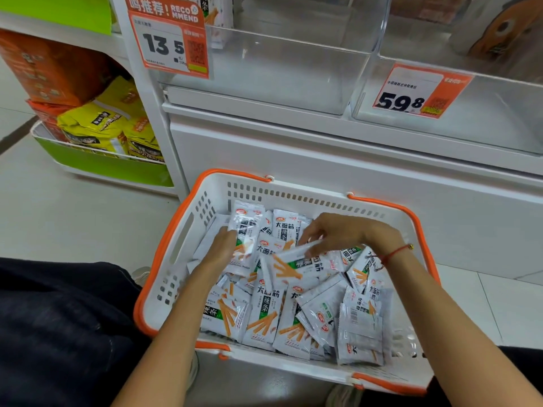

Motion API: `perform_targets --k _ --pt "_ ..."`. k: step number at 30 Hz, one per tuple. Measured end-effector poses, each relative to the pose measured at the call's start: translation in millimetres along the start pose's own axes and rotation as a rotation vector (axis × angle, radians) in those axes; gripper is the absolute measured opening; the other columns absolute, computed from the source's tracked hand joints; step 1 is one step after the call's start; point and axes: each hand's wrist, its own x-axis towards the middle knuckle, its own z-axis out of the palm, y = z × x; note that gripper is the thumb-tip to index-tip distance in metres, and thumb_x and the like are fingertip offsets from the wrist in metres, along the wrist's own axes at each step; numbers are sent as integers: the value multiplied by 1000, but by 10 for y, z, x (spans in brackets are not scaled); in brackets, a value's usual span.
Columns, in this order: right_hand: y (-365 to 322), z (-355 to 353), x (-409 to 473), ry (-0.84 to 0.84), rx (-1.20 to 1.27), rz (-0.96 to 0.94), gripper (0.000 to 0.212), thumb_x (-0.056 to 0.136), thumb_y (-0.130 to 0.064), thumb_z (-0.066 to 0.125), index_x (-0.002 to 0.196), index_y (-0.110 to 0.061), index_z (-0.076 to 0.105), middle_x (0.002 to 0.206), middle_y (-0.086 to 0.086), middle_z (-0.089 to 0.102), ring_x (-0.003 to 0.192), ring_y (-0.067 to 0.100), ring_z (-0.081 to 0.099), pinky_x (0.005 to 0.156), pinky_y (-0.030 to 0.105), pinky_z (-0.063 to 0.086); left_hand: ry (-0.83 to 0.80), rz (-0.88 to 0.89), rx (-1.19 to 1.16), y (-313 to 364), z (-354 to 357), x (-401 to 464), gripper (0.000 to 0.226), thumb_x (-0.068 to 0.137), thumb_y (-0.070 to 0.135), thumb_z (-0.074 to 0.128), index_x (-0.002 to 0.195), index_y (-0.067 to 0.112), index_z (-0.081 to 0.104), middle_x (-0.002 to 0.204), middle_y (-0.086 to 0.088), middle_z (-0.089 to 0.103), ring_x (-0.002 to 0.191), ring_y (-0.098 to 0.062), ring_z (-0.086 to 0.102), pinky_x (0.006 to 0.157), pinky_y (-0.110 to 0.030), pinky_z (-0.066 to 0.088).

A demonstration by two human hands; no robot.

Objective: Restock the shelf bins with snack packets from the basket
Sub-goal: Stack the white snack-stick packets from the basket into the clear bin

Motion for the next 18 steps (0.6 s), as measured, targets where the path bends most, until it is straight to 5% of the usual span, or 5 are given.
perform_targets --k 2,6,9,14,18 --pt "-133 83 78 11 -55 -47 26 85 -19 68 111 -26 70 117 -2 67 102 10 57 96 29 43 -117 79 100 3 70 -23 24 102 17 27 117 19 45 113 0 45 91 -13 49 76 -26 37" --pt "-195 268 207 383 -13 -94 33 76 -22 78 108 -25 69 116 -3 64 98 14 57 82 29 44 -293 101 238 -38 208 -70 28 102 17 28 126 21 41 127 3 39 117 -16 40 96 -31 31" --pt "-116 368 246 543 52 -107 41 71 -22 83 106 -21 62 114 -2 61 91 14 51 72 24 37 -323 29 118 -27 260 -119 21 100 17 30 106 15 50 112 -5 51 98 -20 49 83 -32 35" --pt "-76 468 274 617 166 -135 46 70 -16 83 108 -17 57 104 -7 55 85 15 50 70 26 44 -330 -63 -50 -12 300 -149 62 97 41 36 146 5 29 150 -24 25 139 -39 26 113 -47 21" --pt "-113 511 320 653 162 -214 47 70 -15 81 111 -18 58 112 -5 59 96 11 52 81 24 46 -464 -83 45 -42 302 -154 81 86 50 51 152 17 17 158 -6 14 145 -24 15 117 -41 16"
